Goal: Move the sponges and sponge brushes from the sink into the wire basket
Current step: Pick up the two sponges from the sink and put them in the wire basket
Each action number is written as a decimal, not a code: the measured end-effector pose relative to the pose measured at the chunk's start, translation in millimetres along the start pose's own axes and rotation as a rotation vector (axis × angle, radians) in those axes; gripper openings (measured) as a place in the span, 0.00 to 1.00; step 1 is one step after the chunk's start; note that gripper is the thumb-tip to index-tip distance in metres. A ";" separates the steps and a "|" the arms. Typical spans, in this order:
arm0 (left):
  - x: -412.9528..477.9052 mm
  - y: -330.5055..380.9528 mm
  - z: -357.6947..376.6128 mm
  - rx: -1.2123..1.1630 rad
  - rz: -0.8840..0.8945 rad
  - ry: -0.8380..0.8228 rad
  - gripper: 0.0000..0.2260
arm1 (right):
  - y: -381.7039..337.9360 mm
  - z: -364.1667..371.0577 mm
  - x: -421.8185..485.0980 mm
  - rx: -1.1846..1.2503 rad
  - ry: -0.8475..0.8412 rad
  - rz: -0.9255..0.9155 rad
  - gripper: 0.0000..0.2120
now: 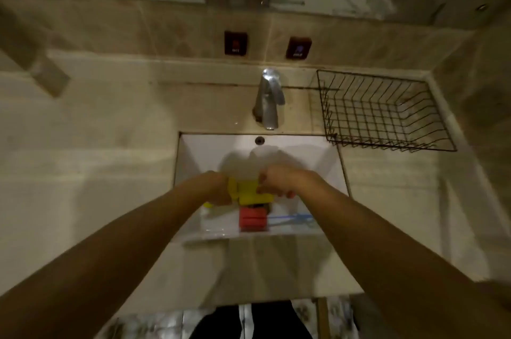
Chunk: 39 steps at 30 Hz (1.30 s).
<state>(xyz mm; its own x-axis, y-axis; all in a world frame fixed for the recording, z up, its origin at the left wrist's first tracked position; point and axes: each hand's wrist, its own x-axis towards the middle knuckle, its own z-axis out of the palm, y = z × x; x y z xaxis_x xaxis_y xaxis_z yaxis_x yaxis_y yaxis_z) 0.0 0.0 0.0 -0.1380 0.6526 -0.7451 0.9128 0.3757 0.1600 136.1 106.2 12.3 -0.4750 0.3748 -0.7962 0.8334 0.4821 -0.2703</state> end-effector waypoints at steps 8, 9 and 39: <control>61.6 -23.7 65.5 -0.106 -0.046 0.268 0.18 | 21.9 52.3 66.2 0.054 0.103 -0.024 0.16; 69.4 -26.2 71.8 -0.105 -0.051 0.307 0.18 | 25.2 60.8 74.8 0.051 0.144 -0.035 0.16; 62.2 -28.7 106.1 -0.502 -0.117 -0.052 0.35 | 39.0 88.1 48.2 0.012 0.215 -0.054 0.28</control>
<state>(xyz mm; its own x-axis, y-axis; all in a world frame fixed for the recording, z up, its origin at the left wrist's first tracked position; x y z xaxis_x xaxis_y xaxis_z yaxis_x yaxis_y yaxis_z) 6.0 -40.0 -119.6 -0.1969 0.5584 -0.8059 0.5940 0.7218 0.3551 170.7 73.3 -84.2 -0.5675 0.5092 -0.6471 0.8076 0.4973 -0.3170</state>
